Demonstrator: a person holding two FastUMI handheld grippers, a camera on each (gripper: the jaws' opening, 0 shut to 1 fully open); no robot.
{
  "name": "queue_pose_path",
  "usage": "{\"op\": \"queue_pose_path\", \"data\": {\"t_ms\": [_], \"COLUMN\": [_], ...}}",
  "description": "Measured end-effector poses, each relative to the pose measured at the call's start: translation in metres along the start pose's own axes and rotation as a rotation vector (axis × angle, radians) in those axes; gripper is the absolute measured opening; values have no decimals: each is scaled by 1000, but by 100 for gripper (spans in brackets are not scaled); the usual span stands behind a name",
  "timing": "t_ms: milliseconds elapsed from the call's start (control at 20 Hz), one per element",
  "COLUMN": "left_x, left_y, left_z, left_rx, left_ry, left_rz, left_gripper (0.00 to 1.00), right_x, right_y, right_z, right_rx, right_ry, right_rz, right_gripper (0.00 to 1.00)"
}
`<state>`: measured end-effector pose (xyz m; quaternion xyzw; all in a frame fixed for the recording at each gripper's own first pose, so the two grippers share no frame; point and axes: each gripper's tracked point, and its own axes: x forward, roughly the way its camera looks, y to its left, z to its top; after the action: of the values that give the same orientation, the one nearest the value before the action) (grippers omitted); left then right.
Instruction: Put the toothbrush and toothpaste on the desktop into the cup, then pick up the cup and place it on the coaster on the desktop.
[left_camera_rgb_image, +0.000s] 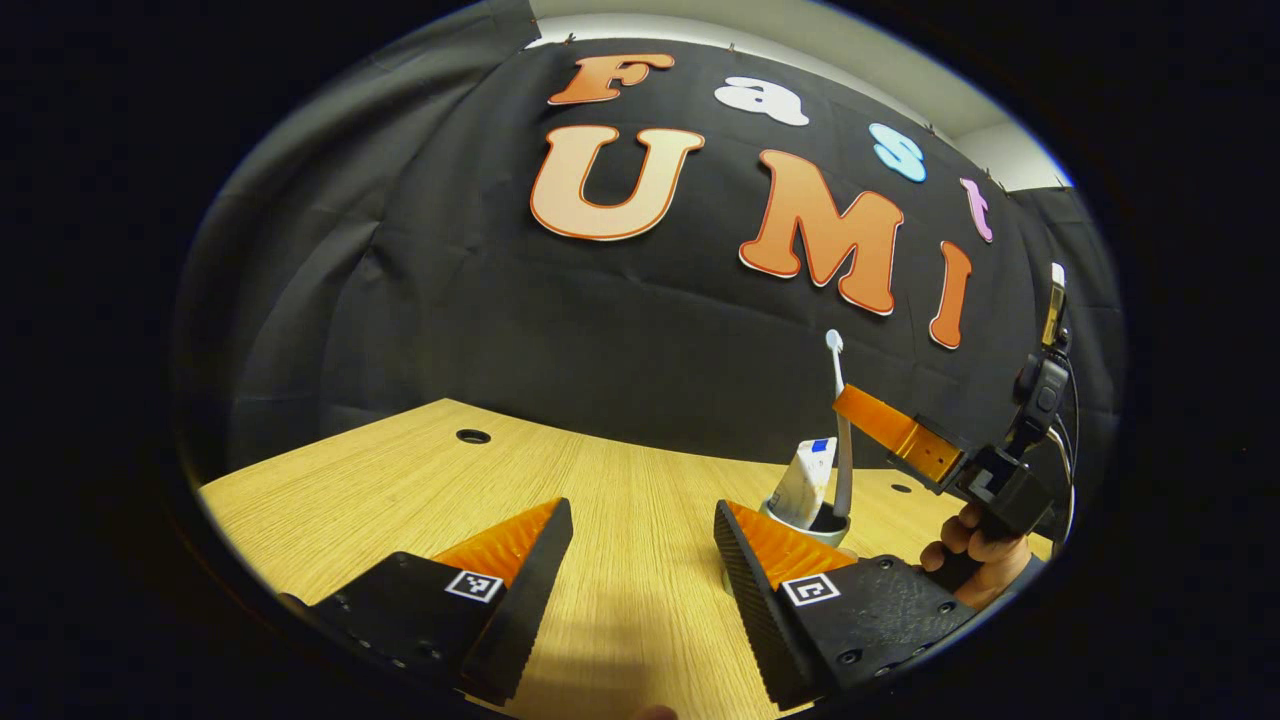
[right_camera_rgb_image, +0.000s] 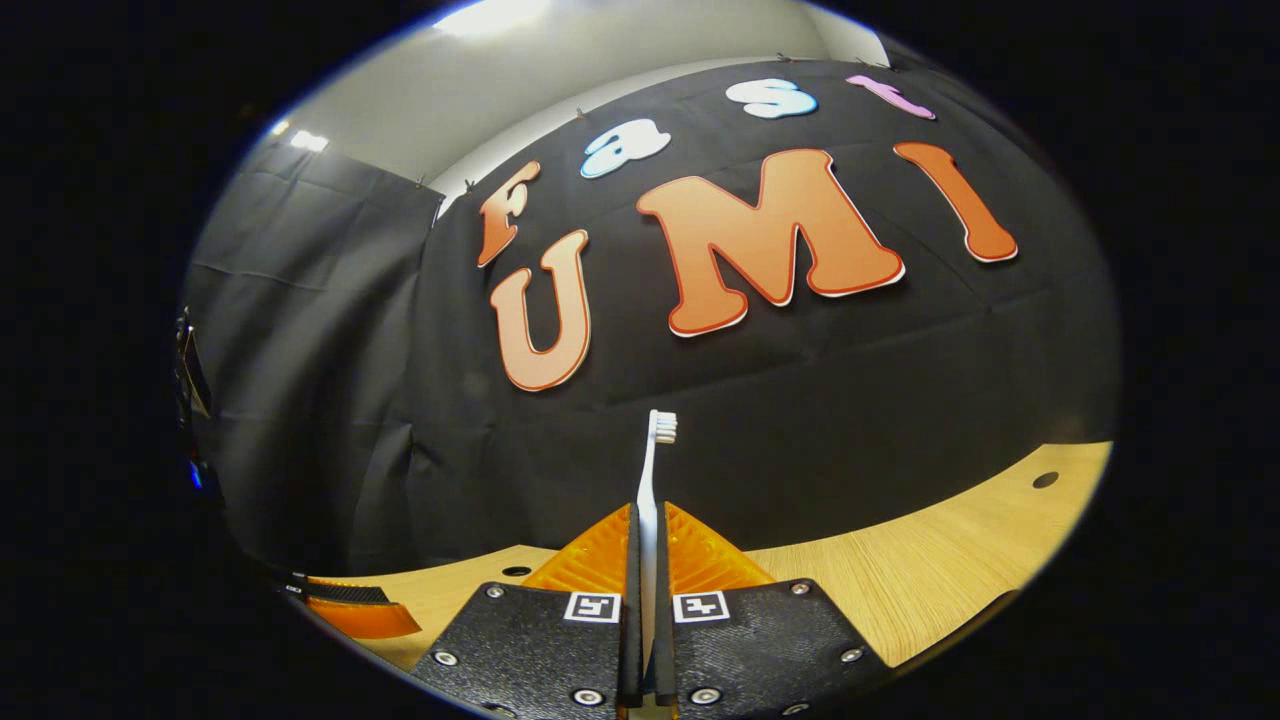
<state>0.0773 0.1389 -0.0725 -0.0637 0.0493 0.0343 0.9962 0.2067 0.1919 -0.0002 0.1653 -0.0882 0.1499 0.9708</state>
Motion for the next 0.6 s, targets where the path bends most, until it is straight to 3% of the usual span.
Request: {"op": "queue_pose_path", "data": {"t_ms": [600], "left_x": [1], "left_y": [-19], "left_z": [-3], "left_rx": [-32], "left_ry": [12], "left_rz": [-11], "left_gripper": [86], "right_x": [-24], "right_y": [2], "right_z": [-21], "right_rx": [10], "right_ry": [111], "right_rz": [14], "right_gripper": [7]}}
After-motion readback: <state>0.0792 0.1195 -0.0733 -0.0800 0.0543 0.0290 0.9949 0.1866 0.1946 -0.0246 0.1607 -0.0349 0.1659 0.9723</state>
